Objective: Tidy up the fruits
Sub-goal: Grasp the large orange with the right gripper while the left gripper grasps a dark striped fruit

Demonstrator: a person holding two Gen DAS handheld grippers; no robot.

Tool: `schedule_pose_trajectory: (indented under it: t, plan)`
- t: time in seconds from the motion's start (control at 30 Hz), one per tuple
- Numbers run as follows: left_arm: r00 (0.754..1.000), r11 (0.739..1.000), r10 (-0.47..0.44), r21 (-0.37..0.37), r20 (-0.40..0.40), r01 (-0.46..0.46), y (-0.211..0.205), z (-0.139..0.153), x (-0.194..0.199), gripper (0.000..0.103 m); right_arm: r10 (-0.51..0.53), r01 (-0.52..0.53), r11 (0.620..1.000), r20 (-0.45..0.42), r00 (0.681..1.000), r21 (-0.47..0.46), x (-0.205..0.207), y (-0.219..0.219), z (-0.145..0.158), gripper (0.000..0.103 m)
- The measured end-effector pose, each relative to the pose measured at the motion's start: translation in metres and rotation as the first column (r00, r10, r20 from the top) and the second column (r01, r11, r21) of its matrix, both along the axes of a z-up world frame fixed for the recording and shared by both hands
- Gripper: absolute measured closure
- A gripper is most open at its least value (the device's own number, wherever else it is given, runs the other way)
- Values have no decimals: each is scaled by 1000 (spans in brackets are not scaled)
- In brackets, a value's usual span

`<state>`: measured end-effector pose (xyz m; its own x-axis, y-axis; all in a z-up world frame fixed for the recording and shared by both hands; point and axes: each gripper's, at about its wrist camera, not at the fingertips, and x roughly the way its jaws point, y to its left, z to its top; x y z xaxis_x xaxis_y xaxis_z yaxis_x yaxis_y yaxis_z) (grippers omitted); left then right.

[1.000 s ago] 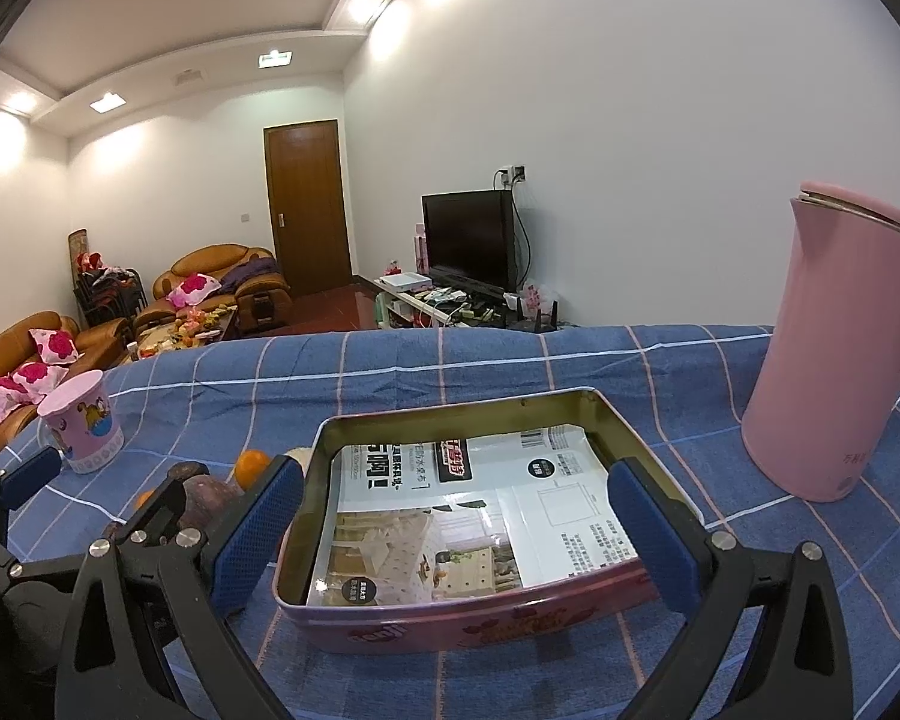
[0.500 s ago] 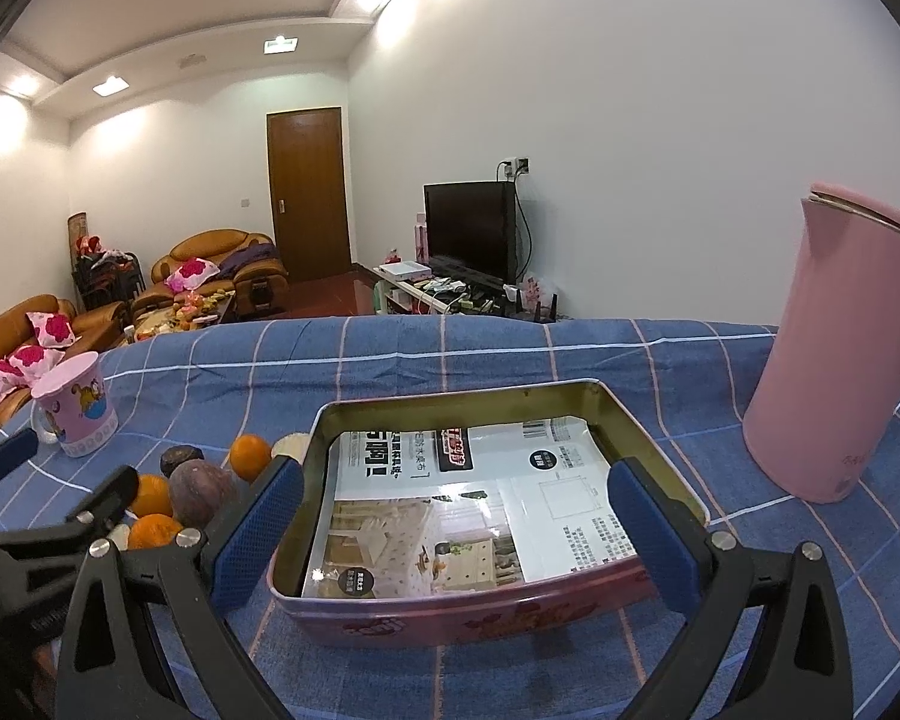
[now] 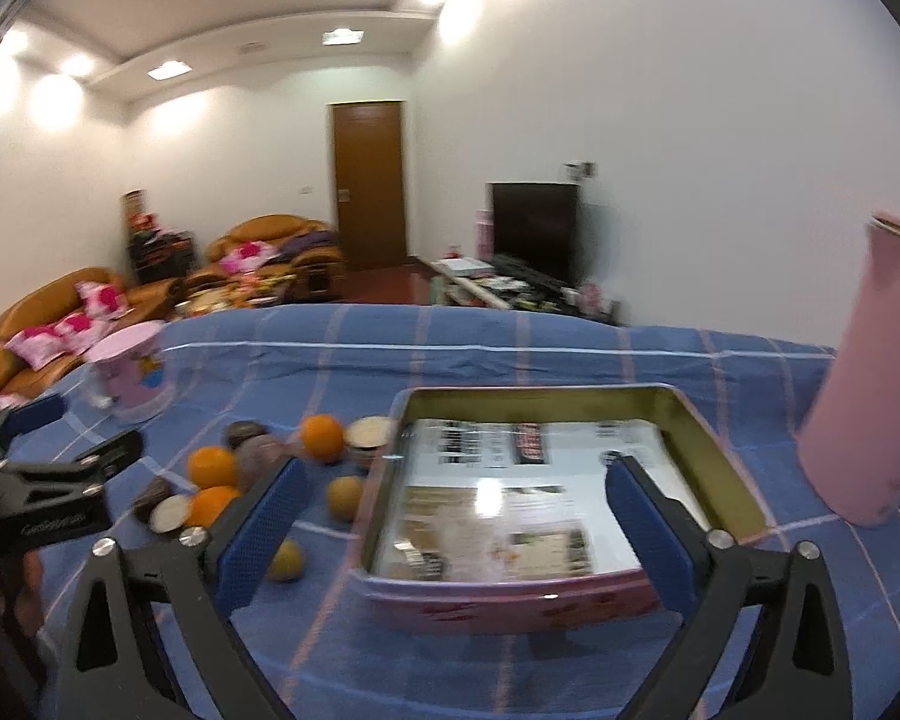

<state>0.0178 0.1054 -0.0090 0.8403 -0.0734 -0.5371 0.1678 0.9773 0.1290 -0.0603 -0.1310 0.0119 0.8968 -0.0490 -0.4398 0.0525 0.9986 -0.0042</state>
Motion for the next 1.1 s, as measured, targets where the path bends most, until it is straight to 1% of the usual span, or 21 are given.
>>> schedule_pose_trajectory:
  t: [0.03,0.07,0.1,0.13,0.17,0.23,0.3,0.4,0.47,0.5,0.53,0.57,0.6,0.7,0.8,0.83,0.9,1.0,1.1]
  plan:
    - [1000,1000,2,11,-9,-1,1,-2,2,0,37,-37,999,-7,999,1,0,6,0,26]
    - [1000,1000,1,22,-25,0,4,-4,4,1,80,-80,997,-26,996,4,2,13,-2,36]
    - [999,1000,-5,25,-37,6,5,-6,6,2,111,-111,994,-49,993,10,4,18,-5,45]
    - [999,1000,-15,27,-47,16,5,-7,6,5,144,-143,990,-77,987,22,9,23,-8,48]
    - [998,999,-29,29,-62,31,5,-9,7,6,182,-178,983,-110,977,42,13,28,-12,53]
    - [996,998,-47,38,-77,50,3,-12,7,6,240,-232,970,-143,960,67,19,38,-17,53]
    - [995,997,-58,50,-78,62,2,-12,7,6,277,-270,961,-146,950,68,22,49,-18,53]
    - [996,997,-47,58,-82,52,4,-12,8,7,348,-341,937,-192,917,70,31,69,-23,53]
    - [996,999,-28,43,-89,32,9,-12,10,11,376,-373,926,-239,896,59,38,82,-29,53]
    - [995,999,-24,23,-96,26,12,-11,12,16,379,-380,924,-258,889,50,41,87,-30,53]
    - [995,1000,-21,0,-102,22,16,-10,12,23,370,-377,926,-278,886,32,44,93,-33,54]
    - [994,1000,-21,-24,-106,19,21,-9,13,26,364,-375,927,-294,884,21,47,96,-34,60]
    - [994,999,-23,-38,-108,19,22,-8,13,30,354,-371,928,-318,879,8,51,100,-37,60]
    - [993,996,-50,-78,-110,41,25,-6,11,31,335,-364,931,-324,884,-29,55,107,-37,60]
    - [992,994,-88,-75,-92,82,19,-4,6,31,328,-370,926,-331,885,-72,53,113,-36,60]
    - [992,993,-96,-71,-86,90,17,-3,6,29,324,-372,924,-332,886,-91,53,116,-36,59]
    - [991,994,-97,-66,-87,91,17,-4,6,29,320,-374,921,-336,886,-109,53,118,-37,59]
    - [989,992,-106,-76,-102,99,19,-4,8,29,327,-380,919,-340,882,-102,52,114,-37,60]
    - [987,989,-129,-86,-92,121,18,-2,6,29,338,-380,922,-334,880,-68,48,106,-36,62]
